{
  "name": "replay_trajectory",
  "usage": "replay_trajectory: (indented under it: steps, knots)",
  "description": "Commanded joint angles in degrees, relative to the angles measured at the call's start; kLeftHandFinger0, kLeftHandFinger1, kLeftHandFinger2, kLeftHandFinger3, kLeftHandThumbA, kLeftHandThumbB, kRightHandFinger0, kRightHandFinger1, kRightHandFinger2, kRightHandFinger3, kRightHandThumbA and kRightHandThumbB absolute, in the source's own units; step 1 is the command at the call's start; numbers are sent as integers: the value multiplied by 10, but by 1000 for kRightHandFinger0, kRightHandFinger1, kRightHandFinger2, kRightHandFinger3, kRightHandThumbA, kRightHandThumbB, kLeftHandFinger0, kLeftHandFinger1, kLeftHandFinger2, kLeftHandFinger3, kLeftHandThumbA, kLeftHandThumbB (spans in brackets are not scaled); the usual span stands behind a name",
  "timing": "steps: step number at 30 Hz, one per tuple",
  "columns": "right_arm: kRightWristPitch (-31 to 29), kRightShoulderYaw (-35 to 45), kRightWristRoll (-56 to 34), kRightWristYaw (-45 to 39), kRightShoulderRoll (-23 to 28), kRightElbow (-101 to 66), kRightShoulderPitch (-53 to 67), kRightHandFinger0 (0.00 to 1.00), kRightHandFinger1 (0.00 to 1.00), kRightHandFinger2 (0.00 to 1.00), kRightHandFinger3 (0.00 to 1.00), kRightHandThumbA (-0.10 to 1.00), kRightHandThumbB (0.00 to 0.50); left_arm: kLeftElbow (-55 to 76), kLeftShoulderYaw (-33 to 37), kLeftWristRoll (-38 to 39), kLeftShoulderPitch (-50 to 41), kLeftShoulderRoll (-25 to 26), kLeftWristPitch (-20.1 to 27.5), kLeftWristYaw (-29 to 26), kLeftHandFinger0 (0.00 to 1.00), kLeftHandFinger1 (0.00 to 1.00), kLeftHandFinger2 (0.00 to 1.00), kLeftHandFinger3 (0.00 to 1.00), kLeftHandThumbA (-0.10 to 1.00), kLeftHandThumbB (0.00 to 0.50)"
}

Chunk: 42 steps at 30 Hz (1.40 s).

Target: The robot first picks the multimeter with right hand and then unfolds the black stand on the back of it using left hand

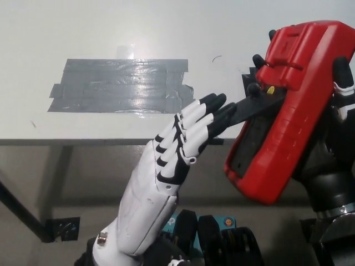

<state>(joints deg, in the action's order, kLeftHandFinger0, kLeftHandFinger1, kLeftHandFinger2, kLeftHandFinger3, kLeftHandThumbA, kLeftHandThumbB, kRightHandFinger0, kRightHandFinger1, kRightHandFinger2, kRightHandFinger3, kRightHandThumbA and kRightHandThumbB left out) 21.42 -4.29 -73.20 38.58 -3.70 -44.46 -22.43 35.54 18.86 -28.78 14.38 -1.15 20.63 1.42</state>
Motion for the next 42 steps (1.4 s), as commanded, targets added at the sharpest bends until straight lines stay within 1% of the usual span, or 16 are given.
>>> replay_trajectory:
  steps: [1, 3, 9, 13, 20, 23, 24, 26, 27, 28, 29, 30, 31, 33, 37, 42]
  knots:
    - [-30, 1, -4, -32, -1, -24, -24, 0, 457, 898, 1000, -100, 75, 0, -10, -11, 4, -7, 11, 4, 1000, 1000, 1000, 1000, 1000, 354]
    - [-30, 0, -3, -33, 0, -26, -24, 0, 464, 909, 1000, -100, 77, -5, -11, -6, 5, -7, 13, 3, 1000, 1000, 1000, 1000, 1000, 369]
    - [-33, -1, -5, -31, -2, -36, -24, 0, 454, 902, 1000, -100, 79, -7, -16, -4, 5, -9, 6, 6, 1000, 1000, 993, 1000, 1000, 352]
    - [-33, -2, -5, -26, -2, -41, -25, 0, 322, 806, 1000, -100, 96, -6, -14, 8, 1, -7, 0, 10, 1000, 1000, 973, 1000, 1000, 365]
    - [-38, -5, -7, -28, -2, -46, -29, 0, 324, 819, 1000, -100, 98, -21, -15, -11, -1, -10, 23, 0, 1000, 1000, 965, 1000, 1000, 358]
    - [-41, -5, -9, -27, -2, -47, -31, 0, 343, 854, 1000, -100, 100, -14, -10, -1, -9, -9, 8, 10, 1000, 1000, 930, 1000, 1000, 364]
    - [-41, -5, -10, -26, -2, -47, -32, 0, 345, 855, 1000, -100, 96, -12, -7, 9, -11, -7, 4, 15, 1000, 969, 910, 1000, 1000, 370]
    - [-40, -4, -6, -21, -1, -49, -34, 0, 367, 869, 1000, -100, 101, -16, -1, 29, -22, -14, 25, 1, 1000, 745, 738, 1000, 1000, 322]
    - [-40, -5, -5, -20, -1, -50, -34, 0, 369, 872, 1000, -100, 101, -18, -1, 31, -25, -16, 29, -2, 1000, 679, 685, 1000, 1000, 306]
    - [-41, -4, -5, -19, -2, -51, -34, 0, 393, 905, 1000, -100, 101, -24, 3, 39, -35, -22, 47, -14, 1000, 394, 434, 1000, 1000, 207]
    - [-41, -4, -4, -19, -1, -51, -35, 0, 403, 916, 1000, -100, 94, -28, 5, 44, -41, -25, 60, -21, 1000, 309, 384, 1000, 1000, 207]
    - [-43, -4, -6, -18, -3, -52, -35, 0, 424, 936, 1000, -100, 93, -31, 5, 44, -48, -27, 61, -20, 990, 115, 228, 1000, 1000, 158]
    - [-45, -4, -9, -13, -5, -54, -37, 0, 436, 937, 1000, -100, 93, -27, 4, 32, -53, -32, 60, -21, 824, 5, 109, 1000, 1000, 141]
    - [-45, -4, -8, -12, -6, -54, -38, 0, 438, 926, 1000, -100, 94, -27, 5, 31, -58, -38, 62, -19, 741, 0, 1, 1000, 1000, 122]
    - [-49, -4, -10, 1, -10, -60, -44, 0, 423, 904, 1000, -100, 95, -38, 27, 55, -61, -30, 63, -25, 703, 0, 0, 1000, 1000, 204]
    - [-64, 1, -28, 13, -8, -64, -55, 0, 419, 906, 1000, -100, 77, -47, 48, 12, -60, -18, 63, -55, 831, 0, 0, 1000, 1000, 250]
